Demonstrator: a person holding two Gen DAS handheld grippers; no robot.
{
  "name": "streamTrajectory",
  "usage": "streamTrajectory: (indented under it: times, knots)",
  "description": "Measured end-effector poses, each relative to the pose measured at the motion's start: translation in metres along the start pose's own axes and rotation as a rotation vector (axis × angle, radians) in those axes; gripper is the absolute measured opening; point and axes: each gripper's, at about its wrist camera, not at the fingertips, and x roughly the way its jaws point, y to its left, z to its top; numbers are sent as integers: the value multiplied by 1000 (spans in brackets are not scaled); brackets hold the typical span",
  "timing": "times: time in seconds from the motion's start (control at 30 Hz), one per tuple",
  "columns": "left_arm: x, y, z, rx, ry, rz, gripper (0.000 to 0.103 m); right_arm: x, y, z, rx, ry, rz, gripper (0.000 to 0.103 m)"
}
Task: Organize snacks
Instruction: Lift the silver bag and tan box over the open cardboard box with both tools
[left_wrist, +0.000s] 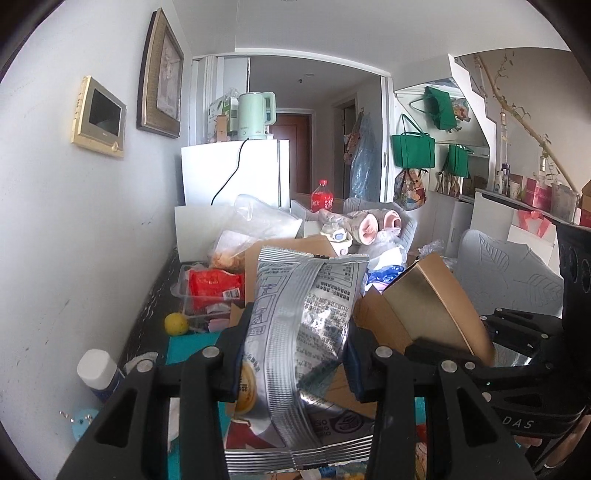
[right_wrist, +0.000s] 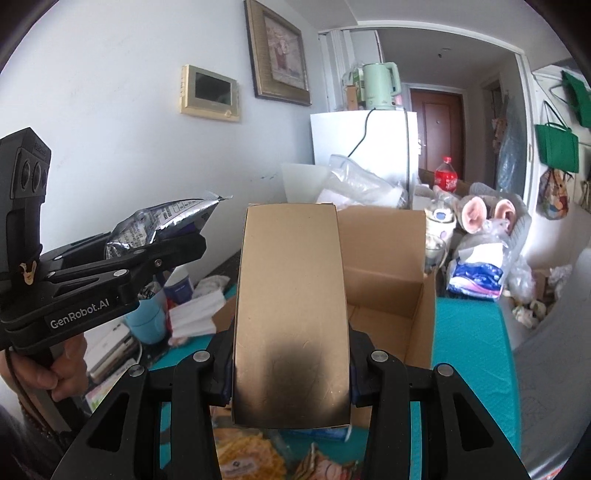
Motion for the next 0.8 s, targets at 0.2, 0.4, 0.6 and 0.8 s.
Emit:
streamTrajectory:
  times: [0.2,0.4,0.6,0.8]
  knots:
    - [37,6,24,-10,-19,-1,41,20,-23,26,29,-39,-29,43]
    - [71,7,34,-1,-27,10,41,45,-41,40,50,-29,-3,43]
    - [105,10,24,-6,11,31,41,75,-62,45,99,-6,0,43]
    - [138,12,20,13,55,24,41,107,-77,48,101,33,-34,43]
